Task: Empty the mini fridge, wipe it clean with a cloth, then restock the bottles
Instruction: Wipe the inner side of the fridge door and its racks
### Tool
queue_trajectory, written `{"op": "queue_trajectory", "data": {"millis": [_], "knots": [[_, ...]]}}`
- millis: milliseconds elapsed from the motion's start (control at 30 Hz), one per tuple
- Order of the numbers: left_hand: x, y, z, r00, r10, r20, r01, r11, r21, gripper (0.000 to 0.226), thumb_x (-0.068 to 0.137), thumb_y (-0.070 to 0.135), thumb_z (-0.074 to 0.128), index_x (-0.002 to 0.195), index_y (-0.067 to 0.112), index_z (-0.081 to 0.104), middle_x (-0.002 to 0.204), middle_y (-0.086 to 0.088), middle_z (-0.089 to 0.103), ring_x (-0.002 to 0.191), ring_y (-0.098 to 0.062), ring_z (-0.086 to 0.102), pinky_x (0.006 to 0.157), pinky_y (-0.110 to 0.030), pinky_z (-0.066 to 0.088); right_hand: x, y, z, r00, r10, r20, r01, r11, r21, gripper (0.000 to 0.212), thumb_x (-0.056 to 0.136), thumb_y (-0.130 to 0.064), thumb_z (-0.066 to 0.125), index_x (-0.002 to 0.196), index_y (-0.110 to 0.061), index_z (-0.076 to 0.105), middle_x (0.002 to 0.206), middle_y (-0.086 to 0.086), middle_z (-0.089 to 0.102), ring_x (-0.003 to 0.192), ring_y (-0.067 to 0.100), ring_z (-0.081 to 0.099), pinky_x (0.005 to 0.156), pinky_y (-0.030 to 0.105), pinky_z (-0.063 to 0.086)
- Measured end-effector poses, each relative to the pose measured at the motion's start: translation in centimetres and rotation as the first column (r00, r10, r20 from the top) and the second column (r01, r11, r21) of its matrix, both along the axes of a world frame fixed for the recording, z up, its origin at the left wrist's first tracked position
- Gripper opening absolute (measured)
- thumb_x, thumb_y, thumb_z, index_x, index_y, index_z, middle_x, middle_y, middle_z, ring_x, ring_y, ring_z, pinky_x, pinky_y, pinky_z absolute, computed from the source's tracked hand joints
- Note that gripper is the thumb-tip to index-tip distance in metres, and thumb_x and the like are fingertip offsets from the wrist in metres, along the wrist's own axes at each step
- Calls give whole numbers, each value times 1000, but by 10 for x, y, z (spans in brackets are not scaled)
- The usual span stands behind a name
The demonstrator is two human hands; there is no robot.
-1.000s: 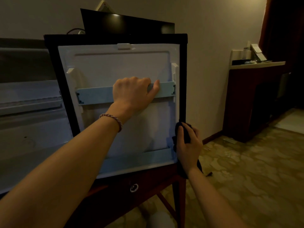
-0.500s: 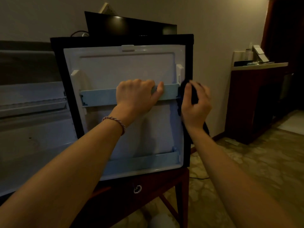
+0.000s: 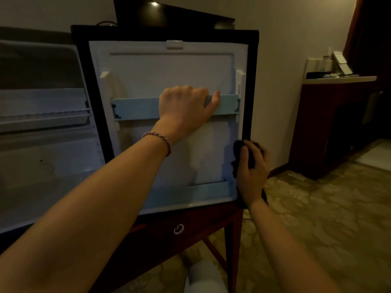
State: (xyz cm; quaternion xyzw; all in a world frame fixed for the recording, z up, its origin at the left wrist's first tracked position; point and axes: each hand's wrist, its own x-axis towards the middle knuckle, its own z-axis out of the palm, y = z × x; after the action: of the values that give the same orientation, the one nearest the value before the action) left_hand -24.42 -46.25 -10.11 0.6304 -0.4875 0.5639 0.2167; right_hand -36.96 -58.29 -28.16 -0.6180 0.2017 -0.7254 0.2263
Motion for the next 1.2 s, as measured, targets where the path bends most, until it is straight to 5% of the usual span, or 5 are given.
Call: {"op": "queue_trajectory", "data": {"millis": [200, 400, 567, 867, 1200], "knots": [[0, -1, 0, 999, 2, -32, -1, 999, 34, 52, 101, 54, 33, 61, 22, 45, 53, -2, 40, 47, -26, 38, 50, -28, 25, -9, 19, -75, 992, -10, -122, 29, 988, 152, 44, 95, -48, 51, 117, -14, 69, 123, 5, 51, 114, 17, 51, 97, 32, 46], [2, -4, -1, 1000, -13, -23, 13, 1000, -25, 55, 98, 51, 44, 56, 17, 54, 48, -7, 52, 44, -23, 29, 48, -25, 20, -8, 20, -83, 985, -68, -158, 87, 989, 120, 41, 96, -41, 52, 114, -10, 71, 120, 9, 55, 112, 17, 50, 94, 35, 47], [1, -1, 0, 1000, -22, -14, 22, 1000, -11, 50, 99, 51, 42, 58, 23, 41, 49, 2, 32, 42, -23, 29, 48, -24, 18, -6, 2, -34, 983, -135, -122, 128, 990, -67, 36, 99, -36, 54, 111, -6, 71, 116, 16, 58, 107, 32, 57, 89, 46, 51], [1, 3, -2, 999, -35, 18, 35, 999, -18, 54, 99, 52, 40, 56, 21, 49, 48, -6, 53, 43, -23, 30, 49, -25, 15, 6, -14, 113, 954, -261, 144, 291, 921, -257, 38, 102, -36, 51, 106, -4, 72, 106, 18, 62, 97, 32, 63, 81, 52, 52], [15, 15, 7, 983, -182, 16, 175, 964, 199, 36, 96, 49, 43, 79, 17, 44, 78, -13, 65, 66, -38, 60, 56, -34, 29, -2, 4, -12, 986, -119, -117, 122, 992, 20, 39, 98, -38, 53, 110, -6, 71, 110, 16, 61, 99, 27, 60, 83, 43, 53]]}}
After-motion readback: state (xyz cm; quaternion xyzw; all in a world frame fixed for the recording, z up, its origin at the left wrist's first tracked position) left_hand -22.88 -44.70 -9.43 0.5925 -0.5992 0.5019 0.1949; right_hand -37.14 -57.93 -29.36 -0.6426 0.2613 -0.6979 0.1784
